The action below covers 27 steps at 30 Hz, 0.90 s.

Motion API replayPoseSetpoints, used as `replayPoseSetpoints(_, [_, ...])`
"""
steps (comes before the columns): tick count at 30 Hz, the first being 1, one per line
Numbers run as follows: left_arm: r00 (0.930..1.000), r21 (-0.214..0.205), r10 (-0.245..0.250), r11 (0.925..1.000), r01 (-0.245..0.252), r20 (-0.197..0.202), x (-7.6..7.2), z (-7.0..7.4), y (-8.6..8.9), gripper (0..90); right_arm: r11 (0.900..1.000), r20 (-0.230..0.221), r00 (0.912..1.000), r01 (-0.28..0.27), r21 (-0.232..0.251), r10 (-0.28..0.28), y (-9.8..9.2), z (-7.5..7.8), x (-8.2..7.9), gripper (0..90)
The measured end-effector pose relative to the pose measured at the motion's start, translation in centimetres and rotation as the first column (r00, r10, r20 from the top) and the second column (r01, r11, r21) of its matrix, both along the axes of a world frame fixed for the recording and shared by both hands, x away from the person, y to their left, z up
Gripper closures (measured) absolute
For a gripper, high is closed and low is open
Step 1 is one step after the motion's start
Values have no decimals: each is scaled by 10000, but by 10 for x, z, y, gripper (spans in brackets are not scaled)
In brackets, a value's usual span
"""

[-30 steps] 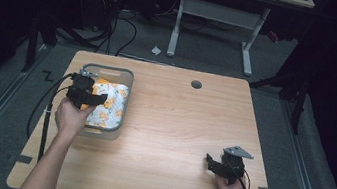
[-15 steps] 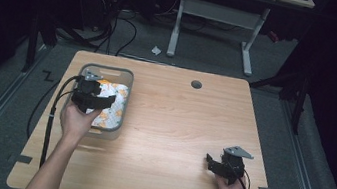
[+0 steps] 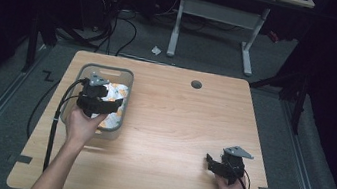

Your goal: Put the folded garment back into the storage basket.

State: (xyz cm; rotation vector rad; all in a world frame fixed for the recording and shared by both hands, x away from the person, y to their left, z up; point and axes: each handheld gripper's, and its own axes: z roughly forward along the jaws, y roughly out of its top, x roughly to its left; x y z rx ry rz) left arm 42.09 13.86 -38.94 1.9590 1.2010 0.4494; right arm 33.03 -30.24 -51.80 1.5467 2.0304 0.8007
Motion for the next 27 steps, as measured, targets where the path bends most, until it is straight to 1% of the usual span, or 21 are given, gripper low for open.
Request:
replayPoseSetpoints(5, [9998,5,-221,9998,221,11,-5,0,-6,363,10000,-1,10000,0,2,0,0,0,0,280])
replayPoseSetpoints(6, [9996,82,-254,9996,253,122,-5,0,-6,362,10000,-1,10000,2,2,-2,0,0,0,280])
replayPoseSetpoints(7, [9996,158,-266,9995,264,128,-6,0,-7,361,10000,0,10000,-3,0,3,0,0,0,280])
replayPoseSetpoints(10, [9994,72,-319,9995,318,144,-9,0,-10,359,10000,-3,10000,-1,4,1,0,0,0,280])
replayPoseSetpoints(11, [9994,21,-334,9994,334,74,-11,0,-11,359,10000,-1,10000,2,1,-2,0,0,0,280])
replayPoseSetpoints(14, [9990,-40,-446,9990,447,66,-14,1,-14,356,10000,0,10000,-1,2,1,0,0,0,280])
replayPoseSetpoints(16, [9985,-21,-537,9986,537,79,-16,1,-16,356,10000,-2,10000,2,1,-2,0,0,0,280])
replayPoseSetpoints(20, [9980,-207,-619,9978,622,145,-22,1,-19,355,10000,0,10000,-1,2,1,0,0,0,280])
replayPoseSetpoints(27, [9962,-378,-845,9956,853,213,-30,0,-26,353,10000,1,10000,-3,-1,3,0,0,0,280])
